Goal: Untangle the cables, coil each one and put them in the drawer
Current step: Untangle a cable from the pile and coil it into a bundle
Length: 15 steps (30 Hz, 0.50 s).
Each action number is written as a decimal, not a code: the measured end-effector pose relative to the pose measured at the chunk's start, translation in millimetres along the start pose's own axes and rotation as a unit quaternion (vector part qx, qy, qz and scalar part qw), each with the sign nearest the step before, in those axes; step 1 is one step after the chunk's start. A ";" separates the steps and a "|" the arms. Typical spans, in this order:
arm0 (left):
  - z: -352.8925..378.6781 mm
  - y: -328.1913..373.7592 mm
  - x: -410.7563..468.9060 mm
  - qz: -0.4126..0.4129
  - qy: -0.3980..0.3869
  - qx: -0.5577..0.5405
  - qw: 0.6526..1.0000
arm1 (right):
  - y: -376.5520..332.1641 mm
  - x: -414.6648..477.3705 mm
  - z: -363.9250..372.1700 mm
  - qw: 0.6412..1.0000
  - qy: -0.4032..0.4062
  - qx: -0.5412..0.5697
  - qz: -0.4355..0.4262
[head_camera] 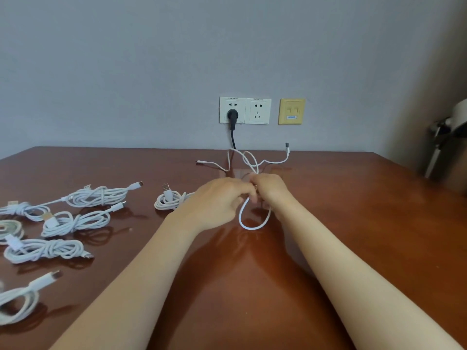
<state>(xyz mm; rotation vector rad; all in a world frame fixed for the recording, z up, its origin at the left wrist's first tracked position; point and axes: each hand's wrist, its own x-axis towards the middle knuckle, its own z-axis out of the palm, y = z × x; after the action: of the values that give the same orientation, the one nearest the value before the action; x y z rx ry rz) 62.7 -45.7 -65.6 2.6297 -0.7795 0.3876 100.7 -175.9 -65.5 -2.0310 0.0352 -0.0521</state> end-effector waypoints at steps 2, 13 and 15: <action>-4.6 -1.5 -1.7 -0.030 0.053 -0.028 0.998 | 2.6 1.6 -0.4 0.994 0.034 -0.106 -0.004; -1.4 -23.4 2.8 -0.215 0.129 -0.054 0.967 | -6.1 -11.2 -3.4 0.972 0.128 -0.014 -0.199; -3.4 -23.1 3.0 -0.226 0.109 -0.055 0.966 | -8.4 -9.8 -3.0 0.966 0.122 0.080 -0.214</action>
<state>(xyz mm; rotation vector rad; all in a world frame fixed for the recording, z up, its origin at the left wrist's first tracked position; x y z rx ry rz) 77.7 -27.7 -67.6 2.5037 -0.1174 0.4729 90.7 -174.5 -56.9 -1.8288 -0.2463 -0.5602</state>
